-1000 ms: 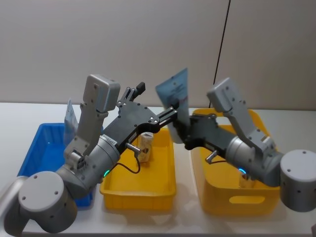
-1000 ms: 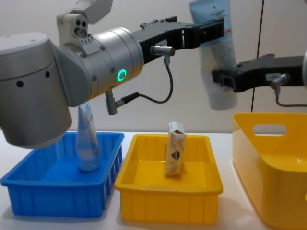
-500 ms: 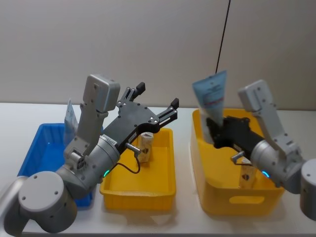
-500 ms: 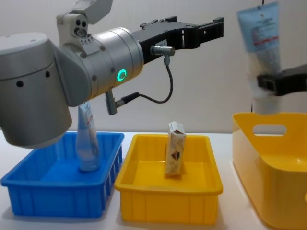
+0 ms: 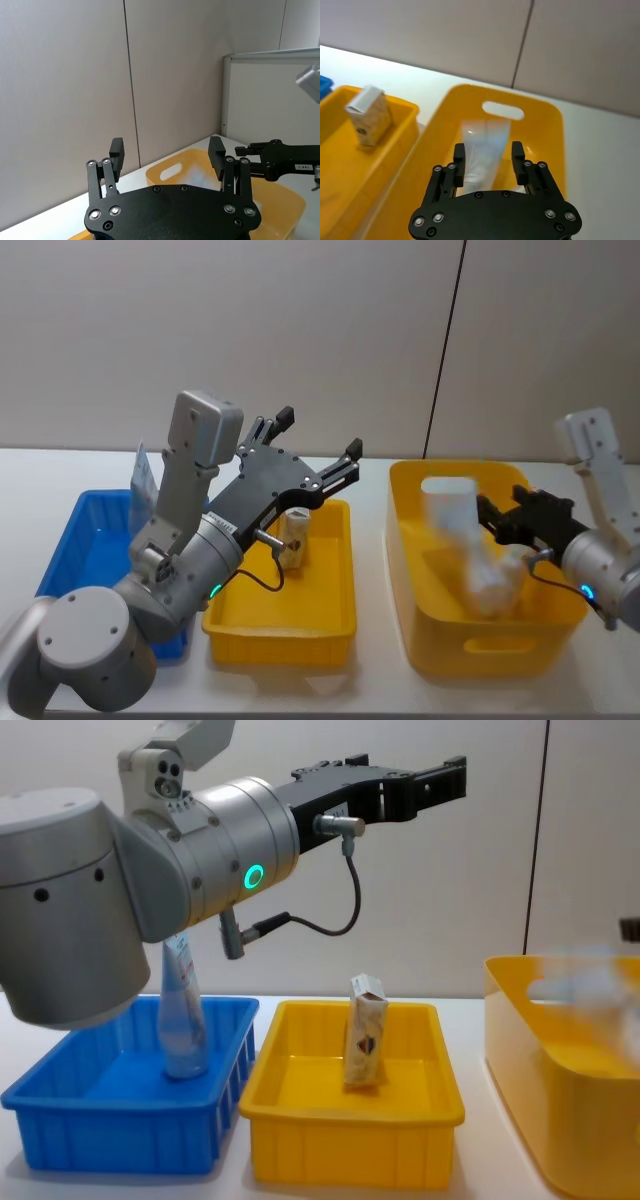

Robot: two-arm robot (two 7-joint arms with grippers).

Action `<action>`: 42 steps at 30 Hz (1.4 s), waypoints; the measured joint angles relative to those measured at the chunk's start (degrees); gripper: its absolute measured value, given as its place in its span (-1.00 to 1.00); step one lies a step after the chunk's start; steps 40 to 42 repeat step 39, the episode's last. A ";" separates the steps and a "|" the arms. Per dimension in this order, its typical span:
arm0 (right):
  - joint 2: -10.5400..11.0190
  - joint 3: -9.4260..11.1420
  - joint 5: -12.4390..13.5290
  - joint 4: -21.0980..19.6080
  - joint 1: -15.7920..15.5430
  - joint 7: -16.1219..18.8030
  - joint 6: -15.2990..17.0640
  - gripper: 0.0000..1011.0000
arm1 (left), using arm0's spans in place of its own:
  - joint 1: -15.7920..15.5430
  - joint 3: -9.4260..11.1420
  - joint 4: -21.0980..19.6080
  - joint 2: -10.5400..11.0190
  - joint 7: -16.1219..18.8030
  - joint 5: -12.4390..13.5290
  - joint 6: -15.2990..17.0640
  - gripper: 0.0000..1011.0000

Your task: Bimanual collaborative sorting of washing and personal care products

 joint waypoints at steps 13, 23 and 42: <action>-1.22 3.48 2.40 5.66 3.03 -0.38 5.33 0.83 | 0.00 0.00 0.00 0.00 0.00 0.00 0.00 0.98; -1.62 4.72 3.25 7.75 4.11 -0.45 7.02 0.98 | 0.00 0.00 0.00 0.00 0.00 0.00 0.00 0.98; -1.82 5.35 3.68 8.92 4.70 -0.50 7.95 0.98 | 0.00 0.00 0.00 0.00 0.00 0.00 0.00 0.98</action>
